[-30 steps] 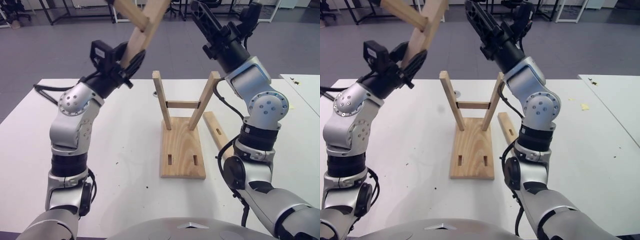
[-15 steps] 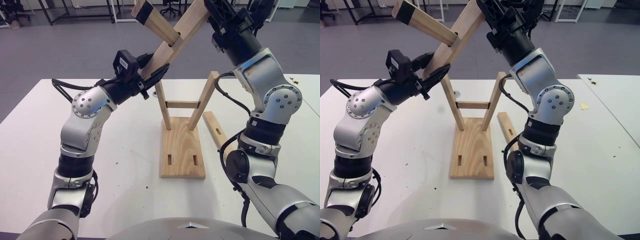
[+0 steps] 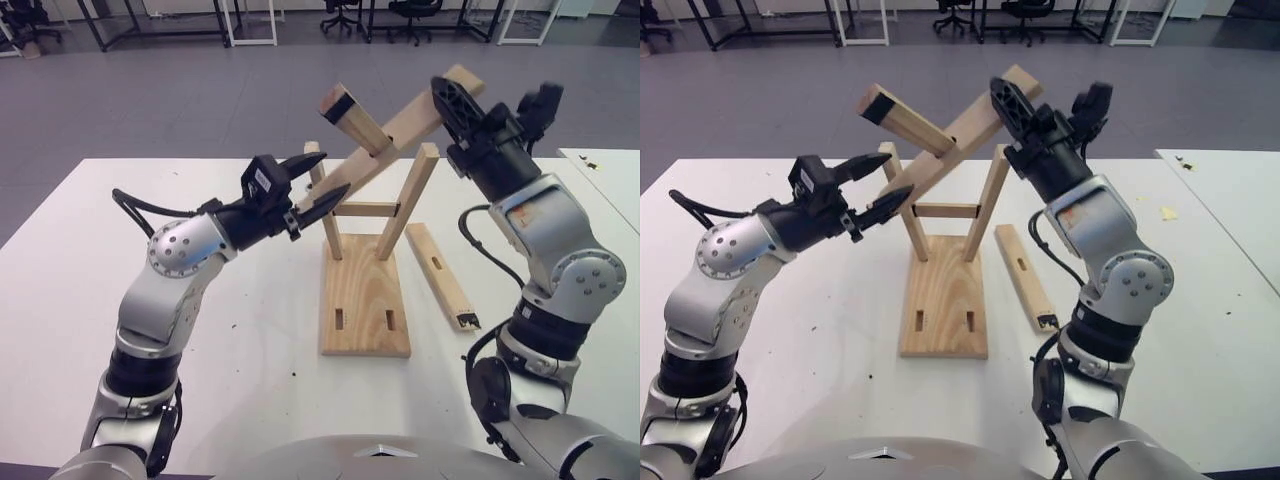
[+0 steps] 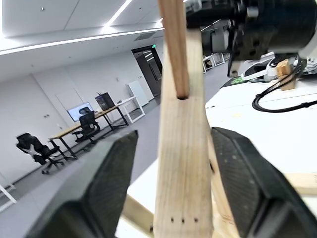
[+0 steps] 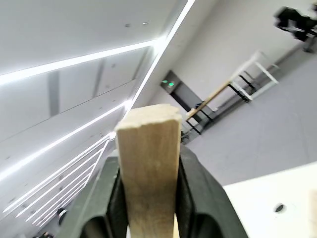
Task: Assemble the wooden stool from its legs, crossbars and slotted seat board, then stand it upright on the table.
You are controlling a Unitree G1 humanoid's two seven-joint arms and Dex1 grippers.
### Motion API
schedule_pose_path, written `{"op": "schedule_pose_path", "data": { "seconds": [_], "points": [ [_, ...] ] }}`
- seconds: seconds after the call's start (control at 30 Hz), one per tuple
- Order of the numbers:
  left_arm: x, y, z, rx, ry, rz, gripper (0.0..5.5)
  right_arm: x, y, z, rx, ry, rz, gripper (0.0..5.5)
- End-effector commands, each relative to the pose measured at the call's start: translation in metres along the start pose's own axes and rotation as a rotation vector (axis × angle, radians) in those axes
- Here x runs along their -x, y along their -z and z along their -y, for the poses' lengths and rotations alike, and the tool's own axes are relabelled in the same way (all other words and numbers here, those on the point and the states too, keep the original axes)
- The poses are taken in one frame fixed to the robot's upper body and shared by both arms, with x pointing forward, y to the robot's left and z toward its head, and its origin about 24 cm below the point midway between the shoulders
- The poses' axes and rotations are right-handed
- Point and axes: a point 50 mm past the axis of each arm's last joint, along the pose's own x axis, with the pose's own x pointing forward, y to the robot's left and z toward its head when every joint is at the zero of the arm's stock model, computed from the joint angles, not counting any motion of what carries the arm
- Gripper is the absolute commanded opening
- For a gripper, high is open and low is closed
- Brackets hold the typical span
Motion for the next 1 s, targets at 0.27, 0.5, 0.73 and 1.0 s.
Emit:
{"op": "schedule_pose_path", "data": {
  "seconds": [0.27, 0.5, 0.73, 1.0],
  "points": [
    [0.089, 0.035, -0.002, 0.174, -0.584, -0.127, 3.96, 0.076, -0.006, 0.03, 0.195, 0.265, -0.14, 1.04],
    [0.095, 0.058, 0.004, 0.22, -0.734, -0.19, 3.96, 0.077, -0.013, 0.039, 0.285, 0.268, -0.184, 1.04],
    [0.095, 0.069, 0.014, 0.237, -0.725, -0.25, 3.96, 0.081, -0.01, 0.047, 0.32, 0.299, -0.245, 1.04],
    [0.09, 0.098, 0.037, 0.408, -0.479, -0.355, 3.96, 0.083, -0.01, 0.055, 0.361, 0.311, -0.344, 1.04]
  ]
}}
